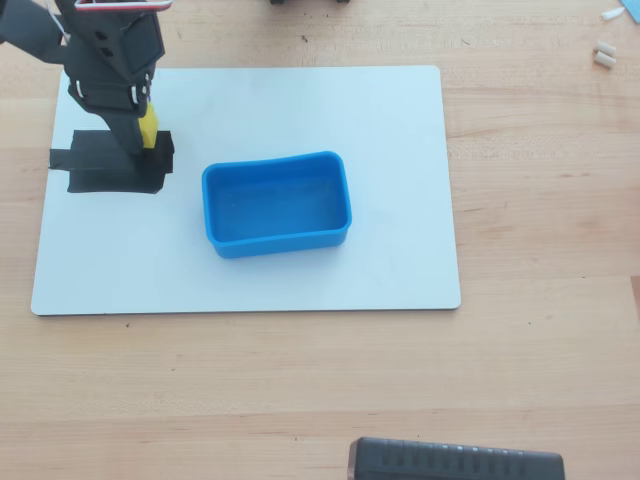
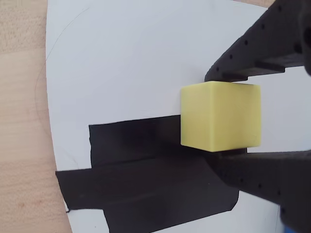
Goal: Pick up yellow cube and drop it in the blue rectangular bin
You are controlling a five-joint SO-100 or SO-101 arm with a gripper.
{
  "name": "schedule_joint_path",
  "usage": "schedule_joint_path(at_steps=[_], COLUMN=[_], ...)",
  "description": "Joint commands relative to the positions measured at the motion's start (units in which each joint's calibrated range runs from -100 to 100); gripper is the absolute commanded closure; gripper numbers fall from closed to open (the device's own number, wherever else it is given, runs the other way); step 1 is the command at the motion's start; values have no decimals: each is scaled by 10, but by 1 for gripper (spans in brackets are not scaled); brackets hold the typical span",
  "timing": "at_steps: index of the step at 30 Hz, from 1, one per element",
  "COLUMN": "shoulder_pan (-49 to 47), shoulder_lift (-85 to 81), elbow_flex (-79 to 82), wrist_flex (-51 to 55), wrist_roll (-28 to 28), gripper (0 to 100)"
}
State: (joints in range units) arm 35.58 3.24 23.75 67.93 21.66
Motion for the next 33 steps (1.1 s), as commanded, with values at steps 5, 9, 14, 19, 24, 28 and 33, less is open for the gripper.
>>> schedule_joint_path(at_steps=[5, 9, 14, 19, 24, 28, 33], shoulder_pan=[-49, -96, -179, -263, -294, -295, -279], shoulder_lift=[-140, -208, -306, -336, -338, -338, -338], elbow_flex=[-40, -48, -46, -45, -12, 33, 103], wrist_flex=[75, 133, 181, 199, 156, 93, 2], wrist_roll=[-45, -69, -100, -128, -137, -137, -133], gripper=[90, 90, 90, 90, 91, 91, 91])
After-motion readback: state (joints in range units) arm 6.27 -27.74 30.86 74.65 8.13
